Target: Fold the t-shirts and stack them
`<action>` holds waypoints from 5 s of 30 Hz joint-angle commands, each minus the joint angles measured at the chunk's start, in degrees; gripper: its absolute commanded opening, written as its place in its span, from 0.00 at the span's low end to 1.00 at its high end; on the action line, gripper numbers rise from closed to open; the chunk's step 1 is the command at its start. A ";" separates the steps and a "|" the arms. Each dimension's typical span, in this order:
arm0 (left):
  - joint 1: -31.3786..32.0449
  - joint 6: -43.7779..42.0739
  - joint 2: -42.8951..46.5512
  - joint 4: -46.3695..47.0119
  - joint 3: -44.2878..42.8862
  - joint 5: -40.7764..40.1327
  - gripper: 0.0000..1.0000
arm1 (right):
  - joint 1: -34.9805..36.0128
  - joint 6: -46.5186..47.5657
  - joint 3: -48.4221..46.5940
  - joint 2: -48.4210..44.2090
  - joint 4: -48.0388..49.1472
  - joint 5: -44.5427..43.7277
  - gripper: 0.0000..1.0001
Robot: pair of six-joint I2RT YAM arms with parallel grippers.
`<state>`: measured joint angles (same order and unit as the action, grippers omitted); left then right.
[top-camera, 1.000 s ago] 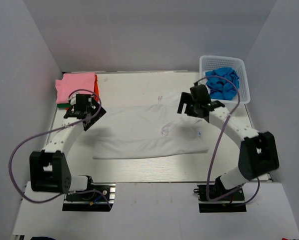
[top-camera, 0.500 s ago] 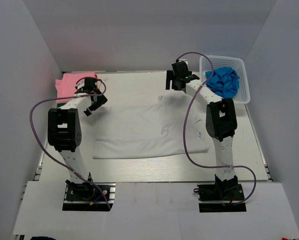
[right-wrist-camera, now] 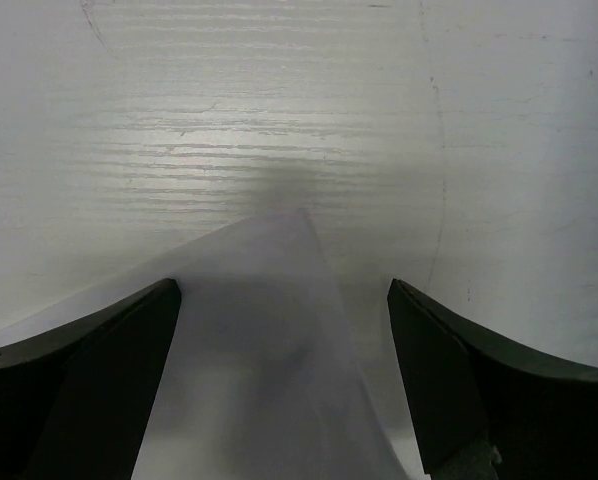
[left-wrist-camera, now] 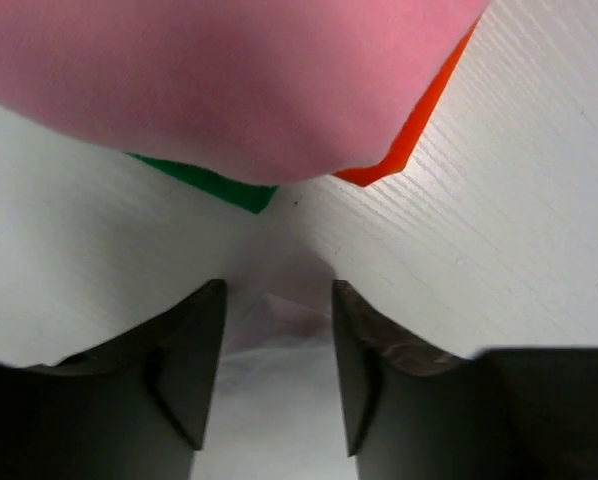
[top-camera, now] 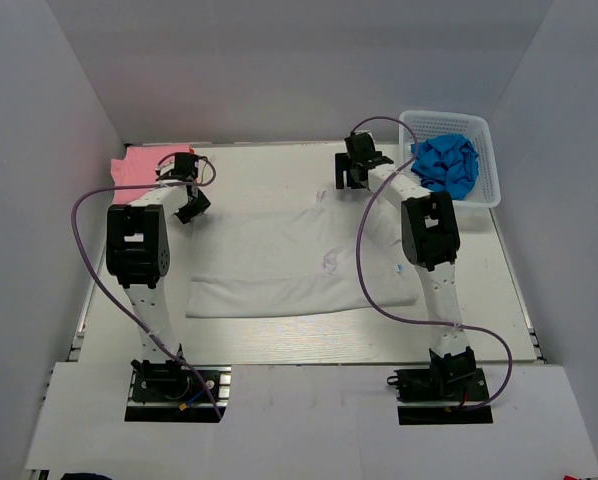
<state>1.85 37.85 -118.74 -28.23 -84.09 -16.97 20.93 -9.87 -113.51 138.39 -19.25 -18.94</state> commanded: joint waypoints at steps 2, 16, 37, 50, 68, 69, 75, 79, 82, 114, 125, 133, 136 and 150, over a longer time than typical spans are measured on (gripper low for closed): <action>-0.26 0.21 -1.50 -0.25 1.38 3.79 0.50 | -0.63 1.34 -1.89 2.32 2.37 2.85 0.89; -0.26 -0.40 -0.80 0.98 2.00 7.30 0.00 | -0.45 7.50 1.72 1.45 8.78 10.24 0.08; 1.05 0.03 31.88 15.30 26.43 12.14 0.00 | 0.52 3.11 48.73 -33.97 44.91 10.06 0.00; 1.05 1.79 42.09 15.14 35.22 11.80 0.00 | 1.84 1.26 67.09 -53.12 43.60 8.66 0.00; 0.53 2.85 42.36 12.85 34.78 2.73 0.00 | 5.53 -0.94 76.25 -67.10 34.45 6.72 0.00; 0.53 2.85 42.36 12.85 35.66 2.73 0.00 | 5.88 -0.94 76.60 -67.19 33.84 7.07 0.00; 1.05 3.99 44.82 11.62 39.87 1.50 0.00 | 7.20 -4.36 80.64 -69.39 29.89 6.55 0.00; 1.05 8.98 46.23 7.86 43.92 0.36 0.11 | 7.72 -8.66 84.67 -72.11 25.41 8.91 0.00; 0.44 11.63 46.23 3.98 45.16 -0.77 0.77 | 7.81 -8.68 86.70 -75.00 22.85 17.93 0.25; 2.11 1.00 31.29 14.17 37.33 21.54 1.00 | 10.80 -16.51 82.32 -51.20 43.61 42.50 0.90; 2.11 -1.54 32.33 7.22 29.79 17.41 1.00 | 10.71 -10.26 77.04 -64.96 25.58 32.58 0.90; 3.16 -3.57 37.01 13.46 29.68 28.12 1.00 | 9.75 -22.12 79.41 -72.03 11.70 20.45 0.90; 3.87 -3.57 34.02 14.61 31.18 28.66 1.00 | 9.04 -24.05 80.20 -69.40 9.41 17.01 0.90; 9.31 -0.76 38.92 15.48 49.19 18.91 1.00 | 2.81 -22.31 64.40 -39.79 8.44 17.17 0.90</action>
<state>8.99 36.47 -83.55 -10.20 -39.53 4.91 25.52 -33.93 -46.78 90.89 -5.93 -0.80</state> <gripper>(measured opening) 0.997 0.902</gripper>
